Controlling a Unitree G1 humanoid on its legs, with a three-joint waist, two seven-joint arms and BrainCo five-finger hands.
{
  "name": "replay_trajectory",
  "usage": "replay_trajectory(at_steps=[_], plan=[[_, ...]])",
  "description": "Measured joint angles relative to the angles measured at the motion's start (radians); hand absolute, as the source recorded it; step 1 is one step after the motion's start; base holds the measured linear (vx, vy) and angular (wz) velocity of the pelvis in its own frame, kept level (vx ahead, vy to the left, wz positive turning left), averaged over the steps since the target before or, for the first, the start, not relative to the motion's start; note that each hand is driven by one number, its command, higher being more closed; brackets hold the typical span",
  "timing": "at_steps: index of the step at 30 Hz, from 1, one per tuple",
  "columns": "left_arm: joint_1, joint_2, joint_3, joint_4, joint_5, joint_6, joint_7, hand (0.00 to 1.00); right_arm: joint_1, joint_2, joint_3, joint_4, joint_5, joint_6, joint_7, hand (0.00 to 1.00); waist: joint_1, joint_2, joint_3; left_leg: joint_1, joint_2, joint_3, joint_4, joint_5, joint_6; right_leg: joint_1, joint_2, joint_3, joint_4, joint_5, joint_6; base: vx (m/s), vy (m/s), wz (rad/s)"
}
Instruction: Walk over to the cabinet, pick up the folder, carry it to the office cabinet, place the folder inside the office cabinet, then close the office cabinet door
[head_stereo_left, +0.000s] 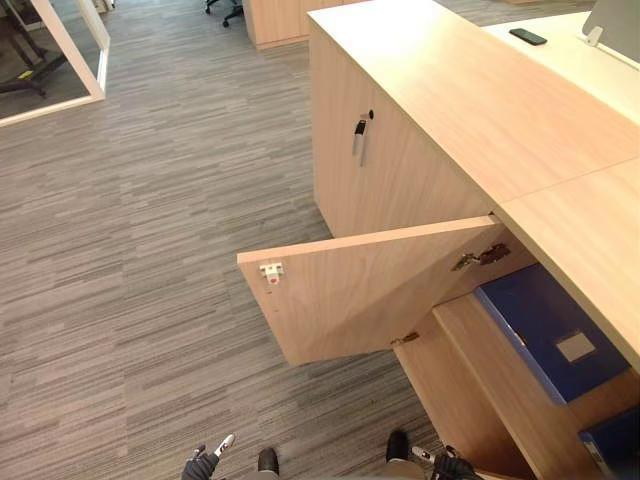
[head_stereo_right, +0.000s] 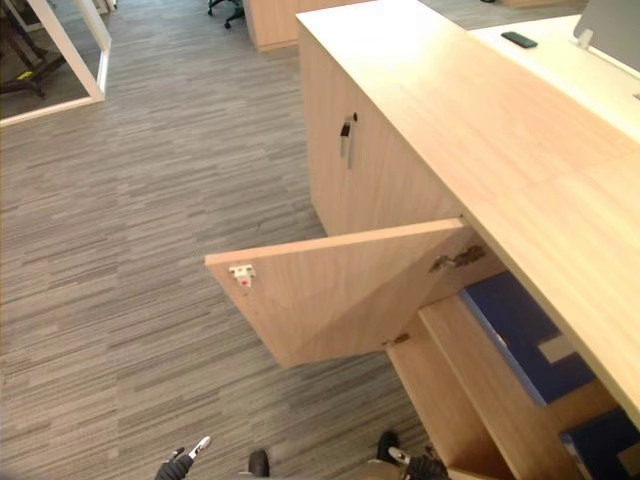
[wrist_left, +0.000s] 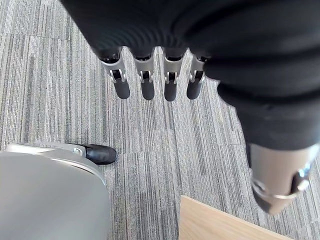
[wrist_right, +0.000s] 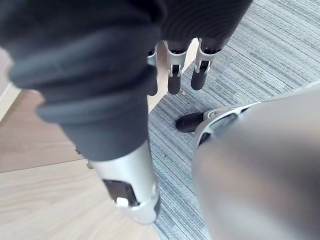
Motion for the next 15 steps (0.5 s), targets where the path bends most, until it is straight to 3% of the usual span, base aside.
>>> replay_trajectory(at_steps=[4,8,10,13,14,15], plan=[[-0.003,0.003,0.0,0.0,0.001,0.0,-0.003,0.0,0.001,0.002,0.008,0.0,-0.001,0.0,0.0,0.0,0.002,-0.008,0.005,0.004,0.01,0.003,0.027,-0.017,-0.012,0.018,0.009,-0.001,-0.009,0.0,-0.001,0.08,0.014,-0.03],[0.001,0.017,-0.022,0.002,0.016,0.003,-0.007,0.0,0.004,0.003,-0.01,-0.002,0.002,0.0,0.0,0.0,0.005,-0.014,0.017,-0.027,0.038,0.046,0.244,-0.155,-0.003,0.014,0.004,0.039,0.064,0.002,-0.002,0.03,0.082,-0.33],[-0.005,0.035,-0.062,0.009,0.038,0.003,-0.013,0.0,0.005,0.006,-0.01,-0.022,0.004,0.0,-0.001,0.0,0.006,-0.013,0.019,-0.034,0.043,0.09,0.285,-0.189,0.012,-0.031,-0.002,0.073,0.121,0.008,-0.004,-0.09,0.148,-0.74],[-0.019,0.068,-0.14,0.01,0.15,0.003,-0.026,0.0,0.014,0.022,-0.005,-0.097,0.024,-0.002,0.0,0.0,0.002,-0.005,0.042,-0.059,0.05,0.182,0.35,-0.226,0.055,-0.131,0.0,0.073,0.158,0.127,-0.052,-0.17,0.164,-0.98],[-0.016,0.06,-0.14,0.015,0.208,0.004,-0.032,0.0,0.013,0.019,-0.008,-0.118,0.036,-0.006,0.001,0.0,0.01,0.029,0.062,-0.057,0.081,0.231,0.351,-0.223,0.08,-0.137,0.02,0.047,0.136,0.198,-0.098,-0.19,0.161,-0.84],[-0.012,0.049,-0.13,0.016,0.231,0.003,-0.039,0.0,0.024,0.007,-0.011,-0.15,0.041,-0.013,0.001,0.0,0.003,0.043,0.072,-0.047,0.091,0.249,0.351,-0.221,0.087,-0.189,-0.028,-0.035,0.412,0.076,-0.192,-0.19,0.201,-0.66]])
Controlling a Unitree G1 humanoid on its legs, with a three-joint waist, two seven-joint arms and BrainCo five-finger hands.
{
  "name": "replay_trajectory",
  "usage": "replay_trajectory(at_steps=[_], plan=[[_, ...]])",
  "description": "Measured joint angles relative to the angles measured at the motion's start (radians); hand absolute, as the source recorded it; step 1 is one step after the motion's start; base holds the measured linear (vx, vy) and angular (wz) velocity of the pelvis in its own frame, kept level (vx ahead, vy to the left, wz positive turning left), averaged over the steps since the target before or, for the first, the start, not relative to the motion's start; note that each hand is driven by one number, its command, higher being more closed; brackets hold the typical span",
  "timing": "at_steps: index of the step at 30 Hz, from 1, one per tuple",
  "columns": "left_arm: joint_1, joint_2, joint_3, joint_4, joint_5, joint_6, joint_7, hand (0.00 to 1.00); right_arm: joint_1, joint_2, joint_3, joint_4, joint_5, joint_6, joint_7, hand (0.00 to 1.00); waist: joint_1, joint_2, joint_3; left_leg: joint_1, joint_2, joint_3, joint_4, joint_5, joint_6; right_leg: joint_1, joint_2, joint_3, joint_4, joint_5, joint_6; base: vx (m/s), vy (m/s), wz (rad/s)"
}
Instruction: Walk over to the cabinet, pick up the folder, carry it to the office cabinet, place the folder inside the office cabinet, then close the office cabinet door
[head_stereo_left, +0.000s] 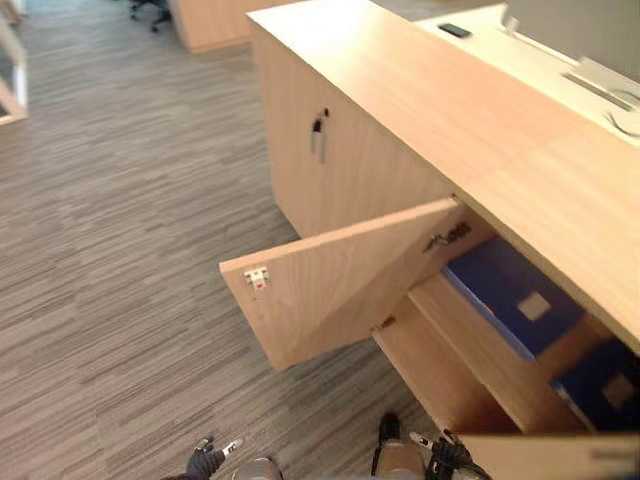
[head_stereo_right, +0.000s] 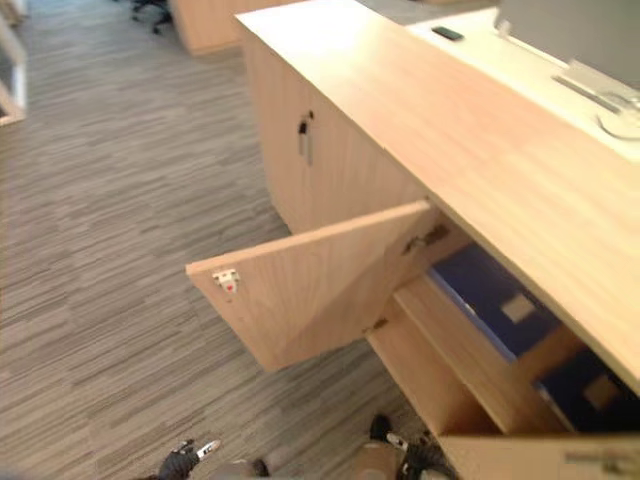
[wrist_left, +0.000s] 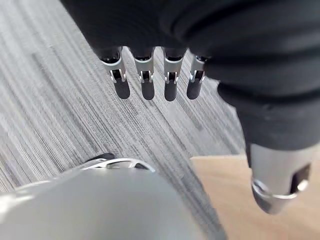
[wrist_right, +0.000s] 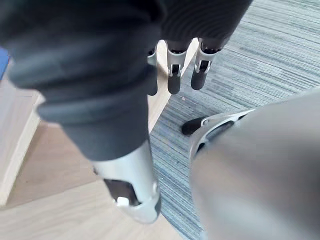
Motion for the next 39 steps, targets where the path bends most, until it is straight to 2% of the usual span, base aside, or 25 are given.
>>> replay_trajectory(at_steps=[1,2,3,4,6,7,8,10,11,13,15,17,22,29,33,36,39], plan=[[0.006,0.0,0.004,0.0,0.0,0.0,-0.003,0.0,0.013,-0.006,0.001,-0.006,-0.001,-0.005,0.0,0.0,-0.001,0.001,0.001,0.01,0.003,0.005,0.0,0.0,0.002,-0.009,-0.032,-0.026,0.127,-0.033,-0.018,-0.14,0.201,-0.41],[0.03,0.001,0.029,0.001,-0.006,0.0,-0.008,0.0,0.026,-0.011,0.001,-0.007,-0.004,-0.009,0.0,0.0,0.0,-0.001,0.001,0.031,0.009,0.03,-0.003,0.001,0.003,-0.008,-0.082,-0.059,0.331,-0.066,-0.034,-0.05,0.143,-0.41],[0.049,-0.005,0.076,0.019,-0.031,0.004,-0.013,0.0,0.028,-0.014,0.001,0.0,-0.006,-0.014,0.0,0.0,0.003,-0.003,0.0,0.047,0.012,0.052,-0.013,0.005,0.003,0.008,-0.116,-0.085,0.449,-0.077,-0.033,-0.02,0.068,-0.51],[0.057,-0.009,0.11,0.029,-0.061,0.008,-0.014,0.0,0.028,-0.015,0.001,0.007,-0.006,-0.017,0.0,0.0,0.004,-0.004,-0.001,0.048,0.011,0.065,-0.02,0.01,0.003,0.025,-0.129,-0.104,0.475,-0.079,-0.029,0.0,-0.012,-0.57],[0.075,-0.025,0.218,0.043,-0.166,0.022,-0.008,0.0,0.027,-0.008,-0.002,0.036,-0.006,-0.019,0.0,0.0,0.016,-0.029,-0.014,0.039,-0.006,0.101,-0.032,0.031,-0.005,0.098,-0.14,-0.202,0.395,-0.087,0.011,0.02,-0.082,-0.62],[0.079,-0.037,0.276,0.048,-0.234,0.025,0.004,0.0,0.025,-0.006,-0.005,0.066,-0.008,-0.019,0.002,0.0,0.031,-0.037,-0.024,0.021,-0.012,0.13,-0.035,0.045,-0.01,0.163,-0.113,-0.288,0.241,-0.192,0.112,0.02,-0.132,-0.96],[0.086,-0.06,0.312,0.049,-0.279,0.025,0.008,0.0,0.017,-0.004,-0.007,0.08,-0.017,-0.017,0.002,0.0,0.044,-0.038,-0.024,0.023,-0.016,0.178,-0.066,0.078,-0.012,0.203,-0.072,-0.354,0.1,-0.241,0.11,0.02,-0.137,-1.03],[0.088,-0.093,0.334,0.061,-0.304,0.025,0.014,0.0,0.009,-0.001,0.001,0.096,-0.041,-0.017,0.003,0.0,0.051,-0.041,-0.022,0.029,-0.01,0.241,-0.089,0.096,-0.022,0.244,-0.013,-0.406,-0.084,-0.26,0.108,-0.01,-0.163,-0.98],[0.088,-0.109,0.347,0.06,-0.333,0.024,0.015,0.0,0.009,0.004,0.001,0.101,-0.041,-0.015,0.002,0.0,0.051,-0.045,-0.018,0.041,0.001,0.27,-0.079,0.097,-0.023,0.275,0.023,-0.399,-0.179,-0.26,0.108,-0.02,-0.198,-0.83],[0.089,-0.114,0.358,0.058,-0.376,0.023,0.023,0.0,0.02,0.007,0.002,0.101,-0.041,-0.016,0.002,0.0,0.051,-0.054,-0.015,0.064,0.017,0.295,-0.057,0.097,-0.024,0.316,0.062,-0.373,-0.262,-0.248,0.117,-0.03,-0.204,-0.58],[0.089,-0.123,0.36,0.049,-0.395,0.018,0.027,0.0,0.032,0.007,0.001,0.101,-0.041,-0.016,0.002,0.0,0.048,-0.053,-0.03,0.07,0.028,0.295,-0.062,0.104,-0.028,0.332,0.084,-0.366,-0.3,-0.238,0.116,-0.02,-0.152,-0.25],[0.085,-0.127,0.35,0.015,-0.396,0.01,0.026,0.0,0.044,0.007,0.001,0.1,-0.041,-0.016,0.002,0.0,0.047,-0.056,-0.036,0.08,0.024,0.292,-0.118,0.135,-0.056,0.332,0.108,-0.364,-0.336,-0.222,0.106,-0.02,-0.07,-0.01],[0.08,-0.124,0.334,0.007,-0.396,0.009,0.026,0.0,0.058,0.005,-0.003,0.102,-0.042,-0.013,0.002,0.0,0.047,-0.055,-0.037,0.083,-0.005,0.275,-0.172,0.162,-0.06,0.328,0.108,-0.373,-0.363,-0.195,0.104,-0.03,-0.001,0.08],[0.076,-0.104,0.304,-0.01,-0.358,0.009,0.017,0.0,0.058,0.025,-0.053,0.109,-0.041,-0.009,0.003,0.0,0.049,-0.063,-0.043,0.095,-0.048,0.268,-0.207,0.176,-0.041,0.346,0.093,-0.374,-0.41,-0.146,0.105,-0.05,0.04,0.03],[0.067,-0.096,0.378,-0.011,-0.303,0.02,0.009,0.0,0.058,0.031,-0.078,0.11,-0.041,-0.007,0.011,0.0,0.047,-0.061,-0.047,0.096,-0.057,0.267,-0.211,0.183,-0.033,0.35,0.089,-0.374,-0.421,-0.132,0.103,-0.07,0.007,0.01],[0.055,-0.04,0.49,-0.05,-0.249,0.042,0.002,0.0,0.058,0.03,-0.079,0.109,-0.042,-0.007,0.014,0.0,0.045,-0.06,-0.059,0.097,-0.057,0.261,-0.216,0.188,-0.03,0.349,0.093,-0.371,-0.425,-0.127,0.099,-0.09,-0.018,0.0],[0.014,0.08,0.571,-0.117,-0.209,0.049,0.002,0.0,0.058,0.029,-0.078,0.101,-0.042,-0.007,0.023,0.0,0.048,-0.057,-0.071,0.097,-0.057,0.26,-0.23,0.199,-0.031,0.343,0.107,-0.359,-0.451,-0.113,0.088,-0.11,-0.038,-0.07]])
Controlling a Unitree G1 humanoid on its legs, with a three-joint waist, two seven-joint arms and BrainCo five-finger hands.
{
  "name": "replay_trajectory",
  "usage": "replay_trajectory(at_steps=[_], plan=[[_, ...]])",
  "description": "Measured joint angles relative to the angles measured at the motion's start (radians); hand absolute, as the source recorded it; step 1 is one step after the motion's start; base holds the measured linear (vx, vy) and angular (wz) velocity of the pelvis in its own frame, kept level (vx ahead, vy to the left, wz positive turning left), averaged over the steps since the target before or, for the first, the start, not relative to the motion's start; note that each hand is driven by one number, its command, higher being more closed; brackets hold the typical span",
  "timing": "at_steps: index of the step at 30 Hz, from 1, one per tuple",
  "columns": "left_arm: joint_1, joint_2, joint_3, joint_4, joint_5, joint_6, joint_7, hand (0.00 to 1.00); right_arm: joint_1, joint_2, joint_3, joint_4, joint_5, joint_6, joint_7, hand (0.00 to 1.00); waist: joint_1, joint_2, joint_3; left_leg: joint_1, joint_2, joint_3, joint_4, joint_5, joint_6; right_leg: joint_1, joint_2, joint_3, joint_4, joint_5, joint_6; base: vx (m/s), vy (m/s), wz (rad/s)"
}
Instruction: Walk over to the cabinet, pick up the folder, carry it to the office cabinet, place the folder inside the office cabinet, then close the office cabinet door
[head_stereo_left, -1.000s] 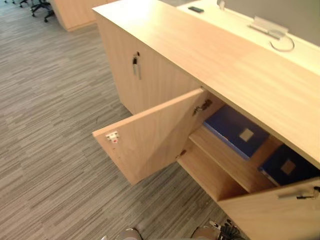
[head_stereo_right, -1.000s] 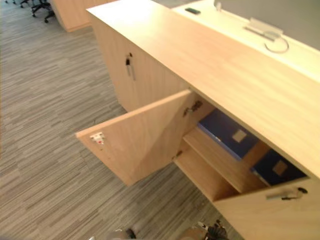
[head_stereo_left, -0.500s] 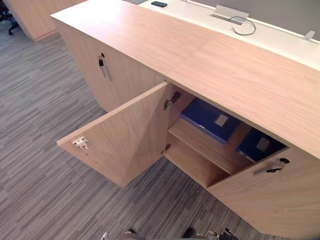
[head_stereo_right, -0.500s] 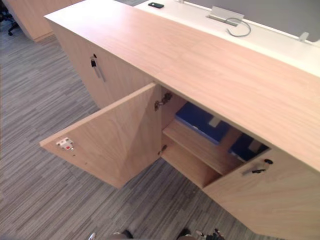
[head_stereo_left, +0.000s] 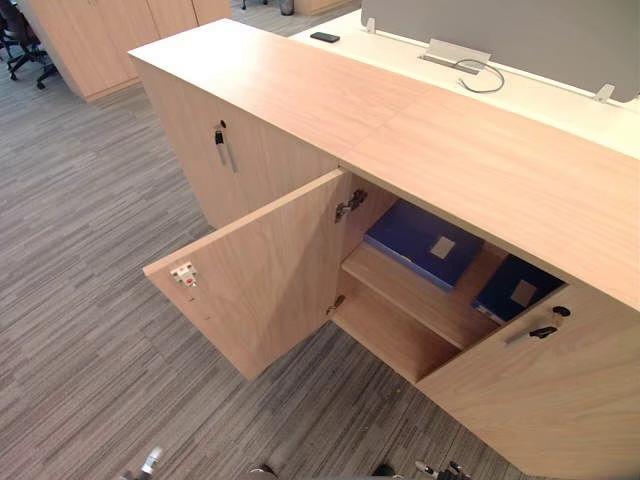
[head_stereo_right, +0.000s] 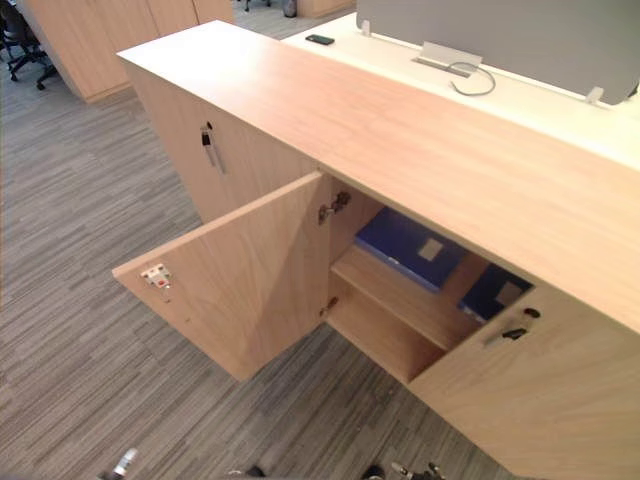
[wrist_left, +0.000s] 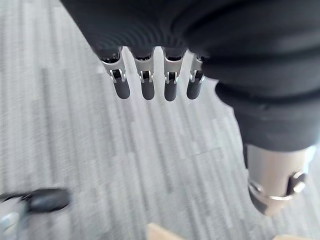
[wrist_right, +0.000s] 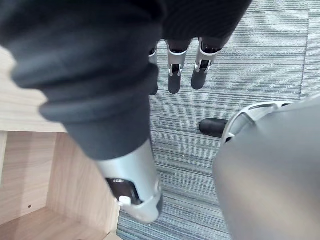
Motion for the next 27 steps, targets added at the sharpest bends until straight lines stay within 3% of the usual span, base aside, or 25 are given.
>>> replay_trajectory(at_steps=[6,9,12,20,27], plan=[[-0.164,0.184,0.016,-0.027,0.022,0.008,0.001,0.0,0.029,-0.011,0.002,-0.005,-0.001,0.003,0.018,0.0,-0.003,0.008,-0.008,-0.002,-0.002,0.001,-0.014,0.007,0.006,-0.007,0.011,0.015,-0.032,0.024,-0.013,-0.09,-0.033,-0.08],[-0.242,0.252,-0.157,-0.072,0.172,0.01,0.004,0.0,0.047,-0.012,0.004,-0.01,0.003,0.004,0.032,0.0,-0.01,0.01,-0.01,-0.003,-0.002,0.001,-0.016,0.01,0.006,-0.012,0.013,0.022,-0.032,0.027,-0.013,-0.04,-0.024,-0.06],[-0.29,0.272,-0.276,-0.171,0.307,0.008,0.004,0.0,0.06,-0.012,0.011,-0.011,0.008,0.001,0.034,0.0,-0.012,0.013,-0.014,-0.004,-0.004,0.002,-0.023,0.013,0.004,-0.023,0.016,0.032,-0.027,0.028,-0.013,0.0,-0.022,-0.1],[-0.323,0.28,-0.501,-0.303,0.505,0.007,0.037,0.0,0.085,-0.014,0.011,-0.014,0.044,-0.003,0.052,0.0,-0.026,0.032,-0.025,-0.003,-0.008,-0.014,-0.029,0.015,0.005,-0.025,0.015,0.046,-0.026,0.029,-0.012,0.04,-0.021,-0.06],[-0.309,0.414,-0.794,-0.304,0.789,-0.013,0.057,0.0,0.088,-0.019,0.022,-0.013,0.041,-0.017,0.052,0.0,-0.009,0.031,-0.028,-0.003,-0.017,-0.026,-0.029,0.015,0.005,-0.025,0.005,0.039,-0.027,0.034,-0.008,-0.05,-0.006,0.06]])
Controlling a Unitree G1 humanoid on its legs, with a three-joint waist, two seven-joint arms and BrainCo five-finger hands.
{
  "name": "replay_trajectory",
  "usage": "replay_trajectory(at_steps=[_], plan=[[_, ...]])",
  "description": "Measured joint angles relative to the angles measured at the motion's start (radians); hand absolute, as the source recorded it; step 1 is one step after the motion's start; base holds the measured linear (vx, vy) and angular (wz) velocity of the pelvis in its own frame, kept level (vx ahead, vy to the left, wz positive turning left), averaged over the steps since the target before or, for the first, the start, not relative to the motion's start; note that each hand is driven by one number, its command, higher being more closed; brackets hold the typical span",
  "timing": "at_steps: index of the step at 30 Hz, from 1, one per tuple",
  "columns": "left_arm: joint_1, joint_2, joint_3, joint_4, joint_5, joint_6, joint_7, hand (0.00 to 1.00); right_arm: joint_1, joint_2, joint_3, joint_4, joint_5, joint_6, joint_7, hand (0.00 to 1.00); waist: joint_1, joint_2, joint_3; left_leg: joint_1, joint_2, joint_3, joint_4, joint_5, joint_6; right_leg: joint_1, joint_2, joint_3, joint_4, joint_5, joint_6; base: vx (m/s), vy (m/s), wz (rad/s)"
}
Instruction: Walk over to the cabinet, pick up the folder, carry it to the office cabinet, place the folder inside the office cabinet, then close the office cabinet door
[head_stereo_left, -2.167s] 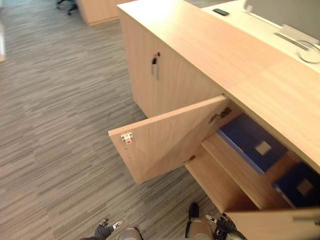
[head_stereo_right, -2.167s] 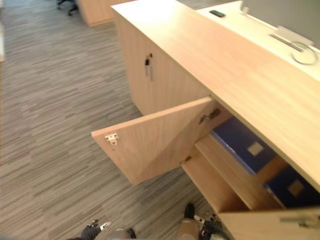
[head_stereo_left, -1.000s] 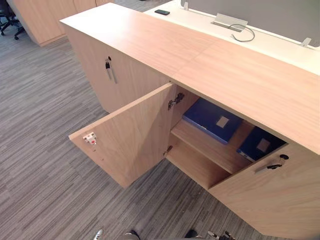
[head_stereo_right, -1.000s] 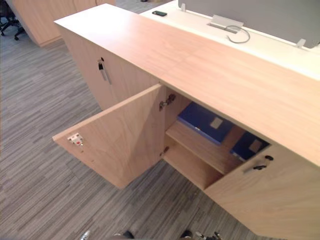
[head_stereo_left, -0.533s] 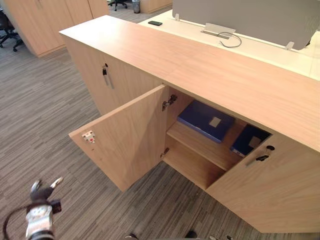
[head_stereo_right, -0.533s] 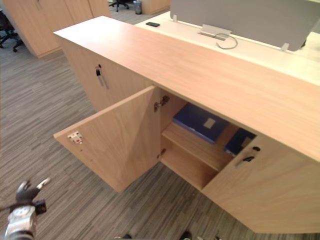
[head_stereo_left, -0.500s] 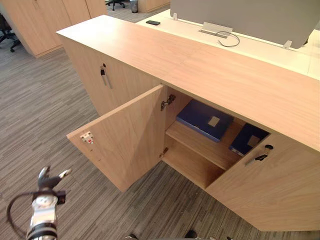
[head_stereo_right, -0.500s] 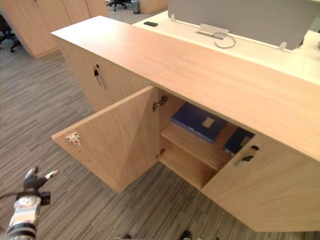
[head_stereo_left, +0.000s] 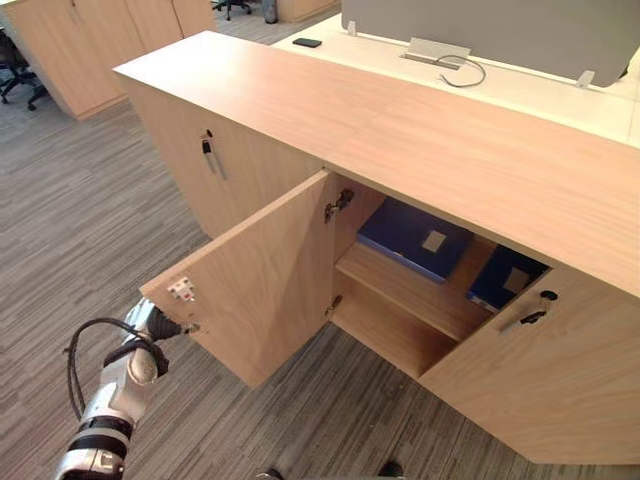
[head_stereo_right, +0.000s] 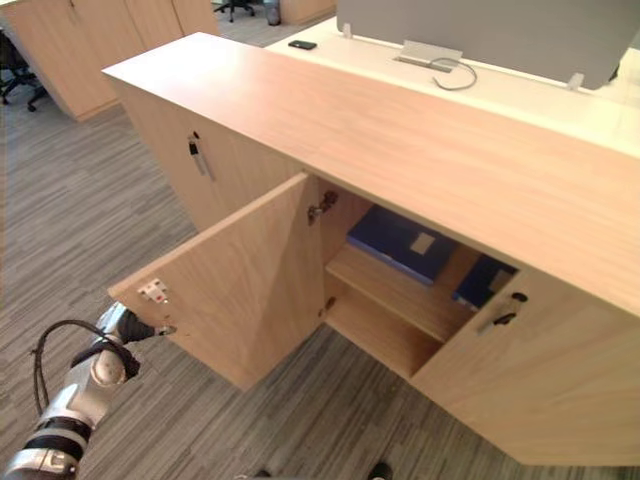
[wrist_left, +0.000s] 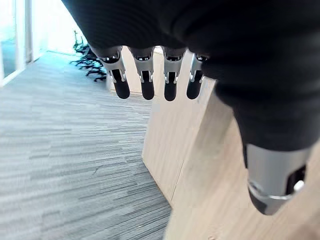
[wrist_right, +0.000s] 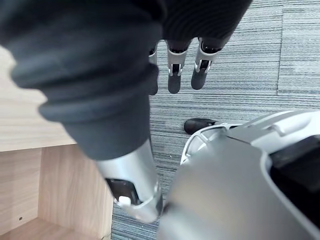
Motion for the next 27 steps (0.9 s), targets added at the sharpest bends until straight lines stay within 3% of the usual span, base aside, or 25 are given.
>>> replay_trajectory(at_steps=[5,9,13,18,20,27], plan=[[0.077,0.059,-0.193,-0.096,0.084,-0.073,-0.019,0.0,0.013,-0.009,0.026,0.002,-0.003,-0.008,-0.003,0.0,-0.002,-0.001,-0.021,-0.013,-0.01,-0.003,-0.002,-0.002,0.004,-0.016,-0.01,0.004,0.0,0.01,0.001,-0.07,-0.002,-0.01],[0.143,0.051,-0.342,-0.219,0.096,-0.135,-0.047,0.0,0.012,-0.01,0.027,0.004,-0.042,-0.021,-0.007,0.0,-0.009,-0.004,-0.03,-0.017,-0.019,-0.008,-0.003,-0.002,0.008,-0.018,-0.018,0.002,0.0,0.017,0.005,-0.04,-0.006,0.03],[0.169,-0.035,-0.534,-0.385,0.037,-0.23,-0.108,0.0,0.003,-0.01,0.028,0.013,-0.08,-0.026,-0.015,0.0,-0.026,-0.007,-0.045,-0.018,-0.027,-0.011,-0.007,-0.001,0.01,-0.02,-0.025,0.002,0.0,0.019,0.009,0.0,0.0,0.0],[0.119,-0.151,-0.714,-0.448,-0.014,-0.353,-0.166,0.0,-0.036,-0.01,0.039,0.045,-0.109,-0.026,-0.022,0.0,-0.056,-0.007,-0.052,-0.017,-0.026,-0.02,-0.011,-0.001,0.01,-0.021,-0.02,0.002,0.0,0.019,0.008,0.01,-0.046,-0.01],[0.113,-0.19,-0.752,-0.447,-0.014,-0.363,-0.18,0.0,-0.042,-0.015,0.064,0.047,-0.118,-0.026,-0.029,0.0,-0.068,-0.009,-0.056,-0.017,-0.026,-0.021,-0.016,0.0,0.011,-0.017,-0.019,0.001,0.0,0.019,0.008,0.02,-0.039,0.0],[0.081,-0.251,-0.775,-0.416,-0.053,-0.357,-0.181,0.0,-0.061,-0.034,0.146,0.049,-0.119,-0.025,-0.045,0.0,-0.068,-0.018,-0.059,-0.016,-0.032,-0.035,-0.021,0.003,0.016,-0.016,-0.023,-0.008,-0.001,0.019,0.008,-0.03,-0.027,0.04]])
